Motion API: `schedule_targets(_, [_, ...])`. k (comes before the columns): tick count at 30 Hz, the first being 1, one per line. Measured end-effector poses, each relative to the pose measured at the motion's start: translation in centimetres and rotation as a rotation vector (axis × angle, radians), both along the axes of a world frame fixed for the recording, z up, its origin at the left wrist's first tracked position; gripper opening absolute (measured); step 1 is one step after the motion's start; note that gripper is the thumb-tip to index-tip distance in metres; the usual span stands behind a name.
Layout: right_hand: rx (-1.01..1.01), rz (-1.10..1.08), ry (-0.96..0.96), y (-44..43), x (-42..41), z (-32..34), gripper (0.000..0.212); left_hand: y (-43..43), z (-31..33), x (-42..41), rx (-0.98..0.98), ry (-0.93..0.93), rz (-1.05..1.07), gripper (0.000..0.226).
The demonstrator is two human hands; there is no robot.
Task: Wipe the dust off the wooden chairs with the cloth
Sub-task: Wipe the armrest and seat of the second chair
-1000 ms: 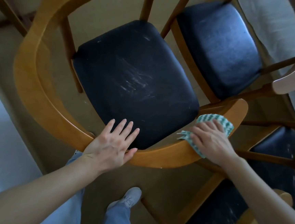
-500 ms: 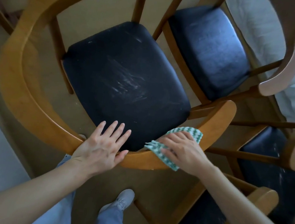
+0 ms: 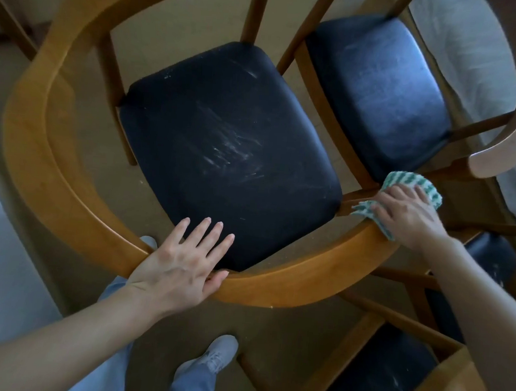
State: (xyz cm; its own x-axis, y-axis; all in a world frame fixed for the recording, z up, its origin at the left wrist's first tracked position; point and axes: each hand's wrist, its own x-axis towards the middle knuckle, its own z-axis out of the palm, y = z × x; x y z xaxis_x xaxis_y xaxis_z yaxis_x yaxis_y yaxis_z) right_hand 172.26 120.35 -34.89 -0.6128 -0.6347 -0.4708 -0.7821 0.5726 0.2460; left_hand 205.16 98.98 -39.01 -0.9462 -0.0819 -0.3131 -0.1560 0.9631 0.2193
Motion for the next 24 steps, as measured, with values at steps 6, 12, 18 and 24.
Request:
schedule_targets(6, [-0.174,0.145,-0.262,0.3,9.6,0.4,0.049,0.1,0.0,0.1,0.031,-0.026,0.004,0.069])
schedule_targets(12, [0.053,-0.005,-0.041,-0.5,2.1,-0.1,0.057,0.0,0.1,0.1,0.054,-0.038,0.002,0.067])
schedule_targets(18, [-0.229,-0.687,-0.034,-1.6,-3.1,-1.5,0.06,0.0,0.0,0.1,0.087,-0.04,0.005,0.066])
schedule_targets(24, [-0.396,-0.756,0.031,-0.9,0.2,-1.9,0.06,-0.2,0.3,0.0,0.119,-0.089,0.003,0.066])
